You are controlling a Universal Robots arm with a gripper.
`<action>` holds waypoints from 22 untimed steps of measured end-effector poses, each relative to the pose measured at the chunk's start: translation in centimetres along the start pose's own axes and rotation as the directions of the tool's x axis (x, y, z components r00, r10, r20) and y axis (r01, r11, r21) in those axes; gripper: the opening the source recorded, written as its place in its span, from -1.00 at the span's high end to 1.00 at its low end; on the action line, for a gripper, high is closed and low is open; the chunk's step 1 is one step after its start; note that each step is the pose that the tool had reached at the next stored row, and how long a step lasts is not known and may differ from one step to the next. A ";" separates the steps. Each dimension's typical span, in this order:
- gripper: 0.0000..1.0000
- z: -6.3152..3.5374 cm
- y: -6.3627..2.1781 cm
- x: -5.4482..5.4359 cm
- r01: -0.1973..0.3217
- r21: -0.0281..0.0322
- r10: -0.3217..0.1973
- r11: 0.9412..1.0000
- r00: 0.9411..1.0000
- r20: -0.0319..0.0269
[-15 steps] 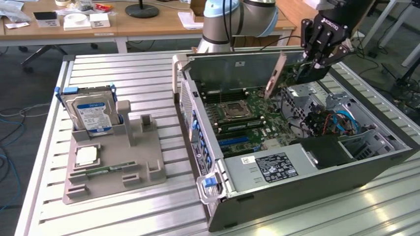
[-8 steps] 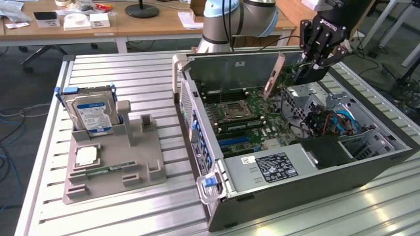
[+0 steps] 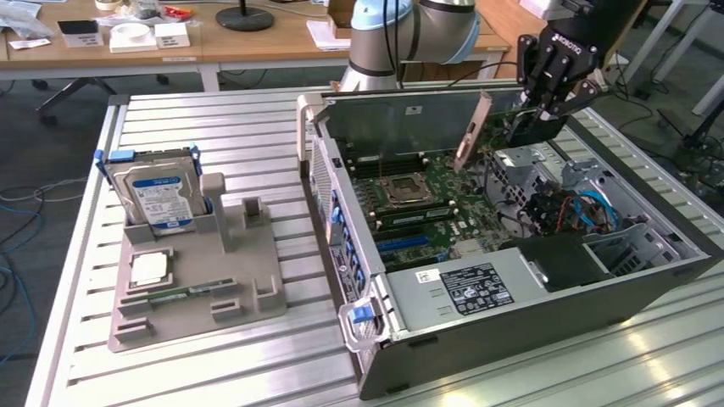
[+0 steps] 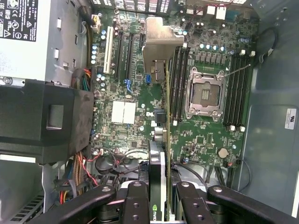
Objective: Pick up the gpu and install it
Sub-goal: 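Insert the gpu into the slot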
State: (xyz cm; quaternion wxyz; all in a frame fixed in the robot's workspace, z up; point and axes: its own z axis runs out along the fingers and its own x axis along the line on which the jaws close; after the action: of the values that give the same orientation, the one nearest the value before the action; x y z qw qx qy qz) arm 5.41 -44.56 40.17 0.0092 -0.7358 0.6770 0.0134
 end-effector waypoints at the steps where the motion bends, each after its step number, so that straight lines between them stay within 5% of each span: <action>1: 0.46 0.00 0.00 0.0 0.000 0.000 0.000 1.000 1.000 0.000; 22: 0.46 0.09 0.14 0.0 0.000 0.000 0.000 1.000 1.000 0.000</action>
State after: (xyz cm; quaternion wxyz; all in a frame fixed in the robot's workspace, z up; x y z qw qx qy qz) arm 5.27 -44.57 40.08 0.0092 -0.7358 0.6771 0.0134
